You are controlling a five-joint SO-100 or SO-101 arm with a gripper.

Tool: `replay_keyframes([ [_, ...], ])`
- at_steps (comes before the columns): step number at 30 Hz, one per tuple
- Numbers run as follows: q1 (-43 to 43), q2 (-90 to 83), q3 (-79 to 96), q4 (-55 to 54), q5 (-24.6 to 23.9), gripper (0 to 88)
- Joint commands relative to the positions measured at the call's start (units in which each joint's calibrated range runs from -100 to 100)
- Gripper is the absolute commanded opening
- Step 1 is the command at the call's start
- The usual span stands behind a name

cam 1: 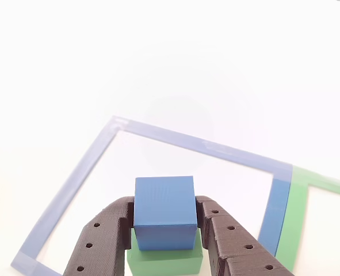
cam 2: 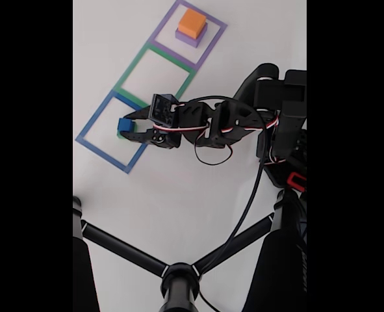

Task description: Tower of hanoi

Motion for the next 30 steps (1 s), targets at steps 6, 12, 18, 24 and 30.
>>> replay_keyframes([
  [6, 0.3, 0.2, -1.1, -1.6, 0.6, 18.5],
  [12, 0.4, -0.8, -1.5, -1.4, 0.6, 19.7],
  [18, 0.2, -7.8, -1.3, 3.5, 0.6, 20.9],
  [24, 0.5, -19.5, -3.7, 16.7, 0.6, 20.0],
  [30, 3.1, -37.2, -4.5, 38.8, 0.6, 0.2],
])
